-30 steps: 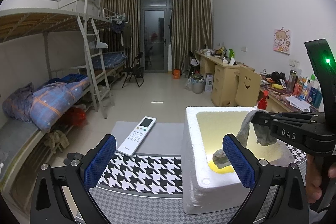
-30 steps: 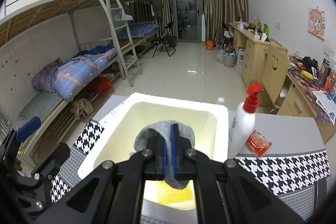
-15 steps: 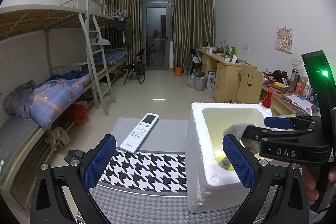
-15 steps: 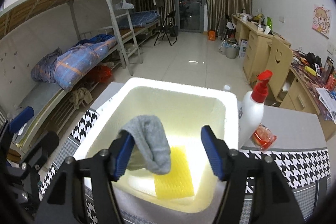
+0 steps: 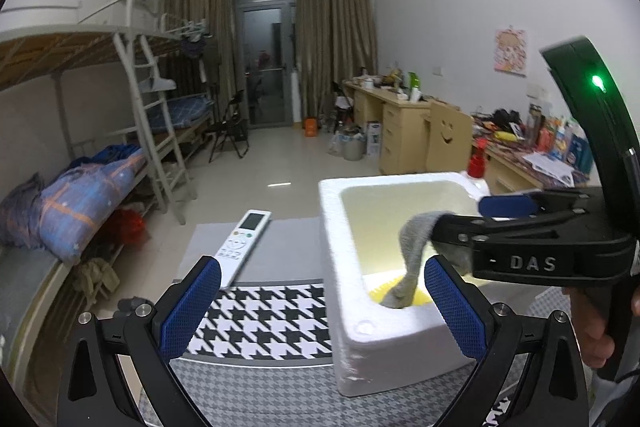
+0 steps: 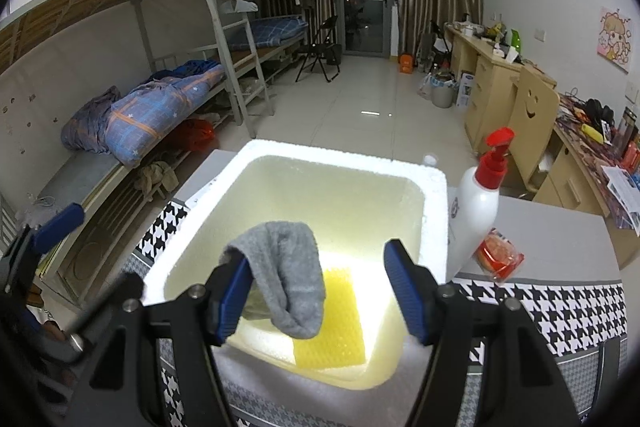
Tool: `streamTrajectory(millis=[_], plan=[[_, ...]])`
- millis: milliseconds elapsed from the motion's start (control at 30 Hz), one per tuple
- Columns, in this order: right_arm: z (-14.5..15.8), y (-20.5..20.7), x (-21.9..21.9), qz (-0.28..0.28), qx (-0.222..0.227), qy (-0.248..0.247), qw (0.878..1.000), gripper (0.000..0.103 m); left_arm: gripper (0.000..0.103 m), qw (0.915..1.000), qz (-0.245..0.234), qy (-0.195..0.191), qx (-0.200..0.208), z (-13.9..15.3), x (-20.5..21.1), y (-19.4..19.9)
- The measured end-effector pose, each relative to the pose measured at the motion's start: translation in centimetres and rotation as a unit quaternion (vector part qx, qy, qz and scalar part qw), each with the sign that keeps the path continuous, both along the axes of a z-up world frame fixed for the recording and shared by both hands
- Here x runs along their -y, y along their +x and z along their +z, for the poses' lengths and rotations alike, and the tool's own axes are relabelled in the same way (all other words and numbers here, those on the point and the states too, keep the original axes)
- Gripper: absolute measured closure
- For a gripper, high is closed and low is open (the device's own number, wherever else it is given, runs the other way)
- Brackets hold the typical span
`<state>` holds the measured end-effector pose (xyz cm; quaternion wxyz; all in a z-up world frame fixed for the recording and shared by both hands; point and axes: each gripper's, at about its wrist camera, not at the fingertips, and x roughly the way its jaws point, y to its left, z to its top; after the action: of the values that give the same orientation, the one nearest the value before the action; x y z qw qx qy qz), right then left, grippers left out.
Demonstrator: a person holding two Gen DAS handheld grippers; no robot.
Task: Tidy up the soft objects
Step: 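Lower the grey sock into the foam box with the right tool and release it, then withdraw both tools from the foam box back toward the table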
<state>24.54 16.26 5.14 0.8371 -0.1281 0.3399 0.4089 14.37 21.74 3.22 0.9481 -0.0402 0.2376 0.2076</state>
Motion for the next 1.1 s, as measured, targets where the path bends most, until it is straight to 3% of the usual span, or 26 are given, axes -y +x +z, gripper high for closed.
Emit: streamTrajectory(millis=[367, 667, 1100], plan=[[0.3, 0.0, 0.6, 0.021, -0.010, 0.009, 1.000, 0.034, 0.001, 0.9993, -0.020, 0.018, -0.028, -0.6, 0.2, 2.7], [0.5, -0.1, 1.0, 0.041, -0.013, 0.016, 0.999, 0.034, 0.001, 0.9990, 0.009, 0.023, -0.037, -0.5, -0.9, 4.7], [1.6, -0.6, 2.3, 0.021, 0.018, 0.029, 0.999, 0.033, 0.001, 0.9998, 0.018, 0.003, -0.009, 0.8, -1.3, 2.9]])
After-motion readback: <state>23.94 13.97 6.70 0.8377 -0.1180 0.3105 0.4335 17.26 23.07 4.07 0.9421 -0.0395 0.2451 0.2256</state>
